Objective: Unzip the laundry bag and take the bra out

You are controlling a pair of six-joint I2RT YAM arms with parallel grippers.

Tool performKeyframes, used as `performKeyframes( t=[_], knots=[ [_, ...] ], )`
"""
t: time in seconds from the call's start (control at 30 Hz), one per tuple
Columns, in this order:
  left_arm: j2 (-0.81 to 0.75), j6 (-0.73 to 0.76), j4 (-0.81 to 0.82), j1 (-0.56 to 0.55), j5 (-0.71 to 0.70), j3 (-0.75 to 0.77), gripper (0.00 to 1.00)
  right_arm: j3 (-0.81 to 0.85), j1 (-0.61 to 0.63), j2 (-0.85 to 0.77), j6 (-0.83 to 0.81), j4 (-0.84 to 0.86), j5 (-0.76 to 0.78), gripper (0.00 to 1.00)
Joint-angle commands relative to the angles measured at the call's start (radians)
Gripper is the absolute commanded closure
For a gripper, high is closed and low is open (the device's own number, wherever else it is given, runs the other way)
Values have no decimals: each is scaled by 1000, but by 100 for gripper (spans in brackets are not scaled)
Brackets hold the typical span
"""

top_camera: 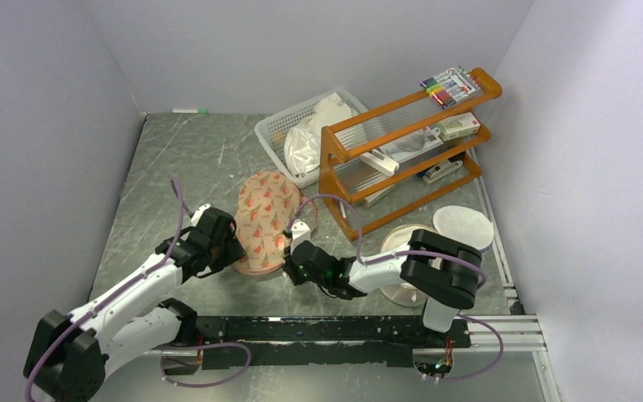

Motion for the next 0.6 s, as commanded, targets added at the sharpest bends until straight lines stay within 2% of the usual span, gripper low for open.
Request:
performKeyframes(
  t=[0.0, 0.13, 0.23, 0.4, 0.57],
  knots=[
    [-118, -67, -39, 10, 124, -12, 18, -6, 21, 32, 57, -32, -50, 100],
    [-168, -65, -59, 10, 206, 14, 11, -1, 22, 11, 44, -39, -38, 100],
    [-161, -101, -142, 10, 217, 53, 11, 7, 22, 8, 44, -44, -33, 100],
    [-214, -320, -341, 10, 111, 67, 9, 10, 23, 24, 62, 9, -69, 100],
    [-312, -455, -209, 10, 220, -40, 13, 30, 23, 33, 86, 19, -60, 100]
  ],
)
